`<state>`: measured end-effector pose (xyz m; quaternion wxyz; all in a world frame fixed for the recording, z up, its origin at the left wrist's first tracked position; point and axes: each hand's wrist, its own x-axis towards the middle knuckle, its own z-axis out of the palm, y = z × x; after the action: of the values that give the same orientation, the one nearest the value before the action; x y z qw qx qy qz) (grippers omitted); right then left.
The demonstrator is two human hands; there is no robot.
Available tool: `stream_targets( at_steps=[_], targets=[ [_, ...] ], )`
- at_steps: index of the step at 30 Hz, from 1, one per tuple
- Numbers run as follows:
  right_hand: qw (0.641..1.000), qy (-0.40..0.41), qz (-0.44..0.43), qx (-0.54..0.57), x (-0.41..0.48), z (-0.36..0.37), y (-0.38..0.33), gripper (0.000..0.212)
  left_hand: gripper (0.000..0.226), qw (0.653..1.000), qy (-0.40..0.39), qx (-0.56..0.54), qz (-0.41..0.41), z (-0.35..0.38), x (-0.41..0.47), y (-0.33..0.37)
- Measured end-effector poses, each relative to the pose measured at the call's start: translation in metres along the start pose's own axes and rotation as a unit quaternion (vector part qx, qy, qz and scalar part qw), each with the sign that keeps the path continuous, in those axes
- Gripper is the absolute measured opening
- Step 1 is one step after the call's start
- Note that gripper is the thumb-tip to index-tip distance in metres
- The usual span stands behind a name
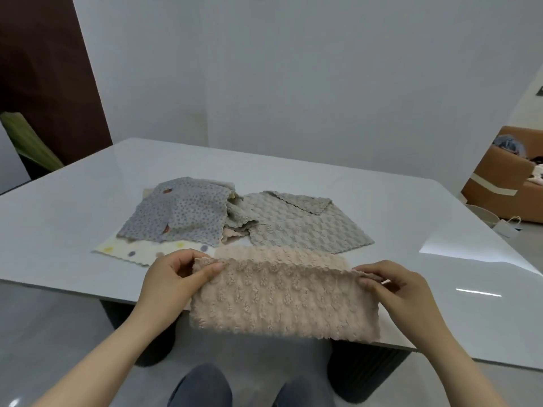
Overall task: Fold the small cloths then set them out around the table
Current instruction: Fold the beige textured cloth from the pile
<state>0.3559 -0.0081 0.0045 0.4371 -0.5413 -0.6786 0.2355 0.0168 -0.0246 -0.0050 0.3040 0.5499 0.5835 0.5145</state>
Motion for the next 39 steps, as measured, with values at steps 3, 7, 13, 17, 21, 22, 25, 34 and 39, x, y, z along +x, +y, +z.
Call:
stream_targets(
  at_steps=[3,7,13,17,21,22,25,34,39],
  targets=[
    [1.0,0.005,0.012,0.002,0.011,0.001,0.002,0.022,0.002,1.0,0.004,-0.006,-0.02,0.003,0.014,-0.009],
    [0.999,0.017,0.033,0.02,0.024,0.006,0.007,0.018,0.007,0.999,0.009,-0.016,-0.029,0.009,0.027,-0.015],
    [0.999,0.025,0.037,0.025,0.039,0.015,0.013,0.014,0.018,0.998,0.043,-0.007,-0.045,0.013,0.043,-0.018],
    [0.997,0.053,0.051,0.013,0.049,0.02,0.019,0.014,0.018,0.997,0.053,0.02,-0.047,0.017,0.053,-0.02],
    [0.994,0.051,0.076,-0.052,0.059,0.028,0.025,0.01,0.013,0.997,0.04,0.039,-0.059,0.022,0.061,-0.021],
    [0.992,0.038,0.081,-0.092,0.061,0.03,0.025,0.008,0.012,0.997,0.039,0.042,-0.059,0.023,0.061,-0.021],
    [0.979,-0.023,0.039,-0.2,0.064,0.044,0.017,0.033,0.007,0.997,0.042,0.042,-0.05,0.024,0.058,-0.019],
    [0.937,-0.266,-0.057,-0.22,0.101,0.125,-0.036,0.029,0.016,0.997,0.049,0.011,-0.055,0.024,0.046,-0.017],
    [0.934,-0.314,-0.024,-0.168,0.106,0.134,-0.037,0.036,0.009,0.998,0.043,0.014,-0.054,0.021,0.041,-0.02]
  ],
)
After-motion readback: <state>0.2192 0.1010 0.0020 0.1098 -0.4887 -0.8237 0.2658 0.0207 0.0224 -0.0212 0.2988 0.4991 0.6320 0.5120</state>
